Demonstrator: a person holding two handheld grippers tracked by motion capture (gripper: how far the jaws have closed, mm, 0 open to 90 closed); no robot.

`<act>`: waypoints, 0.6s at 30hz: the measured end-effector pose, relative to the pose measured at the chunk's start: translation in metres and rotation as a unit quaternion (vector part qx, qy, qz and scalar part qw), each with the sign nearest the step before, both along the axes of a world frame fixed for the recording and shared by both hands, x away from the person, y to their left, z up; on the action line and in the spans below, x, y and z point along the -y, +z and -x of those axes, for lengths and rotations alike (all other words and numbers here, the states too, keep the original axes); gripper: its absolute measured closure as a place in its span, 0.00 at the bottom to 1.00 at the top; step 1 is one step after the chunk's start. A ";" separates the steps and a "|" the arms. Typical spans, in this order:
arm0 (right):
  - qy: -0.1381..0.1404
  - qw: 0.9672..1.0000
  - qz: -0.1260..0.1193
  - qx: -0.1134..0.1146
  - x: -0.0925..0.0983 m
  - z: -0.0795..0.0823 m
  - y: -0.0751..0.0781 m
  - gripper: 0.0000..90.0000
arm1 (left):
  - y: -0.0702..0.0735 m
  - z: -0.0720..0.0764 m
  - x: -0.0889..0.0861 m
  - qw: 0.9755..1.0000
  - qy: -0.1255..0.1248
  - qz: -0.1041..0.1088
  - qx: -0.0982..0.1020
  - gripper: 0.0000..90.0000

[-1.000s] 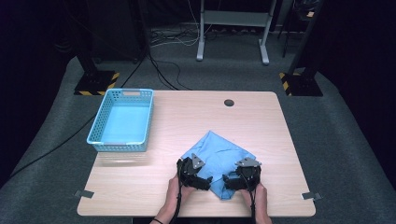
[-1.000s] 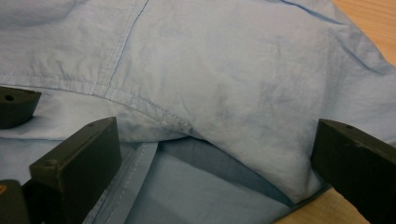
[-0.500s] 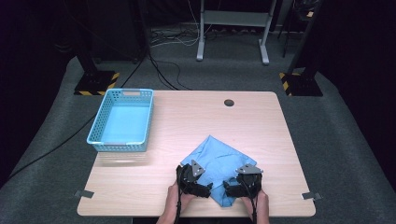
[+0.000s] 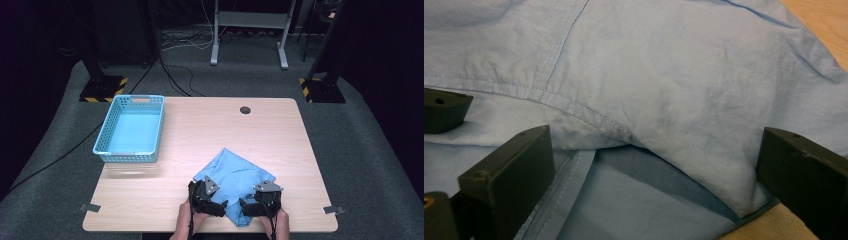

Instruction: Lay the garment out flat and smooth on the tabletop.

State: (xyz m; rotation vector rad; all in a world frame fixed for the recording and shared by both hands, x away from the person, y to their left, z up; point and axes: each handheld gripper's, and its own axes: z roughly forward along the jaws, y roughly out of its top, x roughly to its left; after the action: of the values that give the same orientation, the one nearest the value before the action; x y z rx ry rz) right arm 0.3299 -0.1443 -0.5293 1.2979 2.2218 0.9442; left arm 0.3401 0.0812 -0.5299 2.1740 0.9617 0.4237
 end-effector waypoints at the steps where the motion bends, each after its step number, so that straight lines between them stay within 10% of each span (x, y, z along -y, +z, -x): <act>1: 0.001 1.000 0.000 0.000 0.000 0.000 0.000 0.02 | 0.000 0.001 0.000 1.000 0.000 0.000 0.000 0.01; 18: 0.009 1.000 -0.003 0.003 0.001 0.001 -0.001 0.02 | 0.000 0.002 -0.001 1.000 -0.003 0.002 -0.003 0.01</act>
State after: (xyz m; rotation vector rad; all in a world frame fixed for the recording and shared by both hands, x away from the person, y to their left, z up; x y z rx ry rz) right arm 0.3287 -0.1458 -0.5300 1.2787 2.2323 0.9615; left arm 0.3384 0.0819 -0.5297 2.1747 0.9592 0.4127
